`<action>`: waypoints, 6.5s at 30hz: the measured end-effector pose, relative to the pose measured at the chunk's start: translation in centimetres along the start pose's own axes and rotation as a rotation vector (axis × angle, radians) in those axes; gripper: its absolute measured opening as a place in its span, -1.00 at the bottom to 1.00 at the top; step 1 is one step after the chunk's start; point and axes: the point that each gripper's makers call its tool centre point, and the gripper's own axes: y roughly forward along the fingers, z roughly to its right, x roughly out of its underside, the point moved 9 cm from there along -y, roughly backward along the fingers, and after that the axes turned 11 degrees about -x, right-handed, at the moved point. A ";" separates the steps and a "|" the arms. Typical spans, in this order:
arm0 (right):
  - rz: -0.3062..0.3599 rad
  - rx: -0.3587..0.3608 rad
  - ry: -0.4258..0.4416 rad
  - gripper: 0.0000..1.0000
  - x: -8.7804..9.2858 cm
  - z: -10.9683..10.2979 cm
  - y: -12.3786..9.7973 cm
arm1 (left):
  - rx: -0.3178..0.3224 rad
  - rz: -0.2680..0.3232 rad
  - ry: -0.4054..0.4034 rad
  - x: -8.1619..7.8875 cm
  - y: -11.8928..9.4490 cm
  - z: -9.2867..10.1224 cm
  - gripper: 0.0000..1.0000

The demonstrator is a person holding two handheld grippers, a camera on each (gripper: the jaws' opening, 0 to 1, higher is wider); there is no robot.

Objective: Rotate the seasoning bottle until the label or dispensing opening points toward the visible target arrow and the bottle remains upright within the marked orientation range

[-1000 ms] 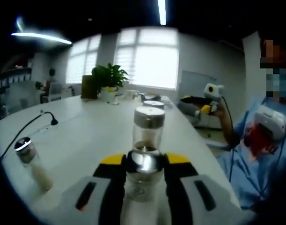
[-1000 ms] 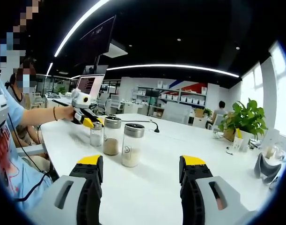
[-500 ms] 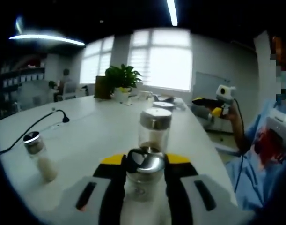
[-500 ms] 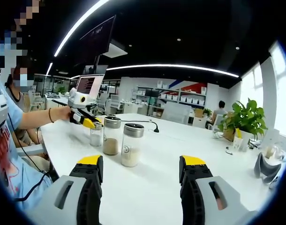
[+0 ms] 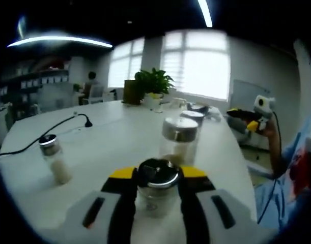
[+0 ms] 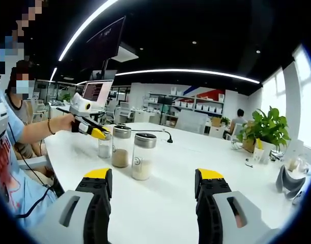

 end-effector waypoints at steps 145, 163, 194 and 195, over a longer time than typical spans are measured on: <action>-0.026 0.048 0.111 0.96 0.9 1.3 -0.9 | 0.649 0.098 0.152 -0.2 1.5 -1.6 0.63; -0.033 0.041 0.109 0.98 0.9 1.0 -0.9 | 0.702 0.058 0.134 0.3 2.2 -1.7 0.27; -0.035 0.040 0.113 0.94 0.9 1.2 -0.8 | 0.625 0.066 0.151 0.3 2.7 -2.1 -0.29; -0.034 0.044 0.117 0.94 0.9 1.2 -0.8 | 0.615 0.067 0.149 0.3 2.7 -2.1 -0.29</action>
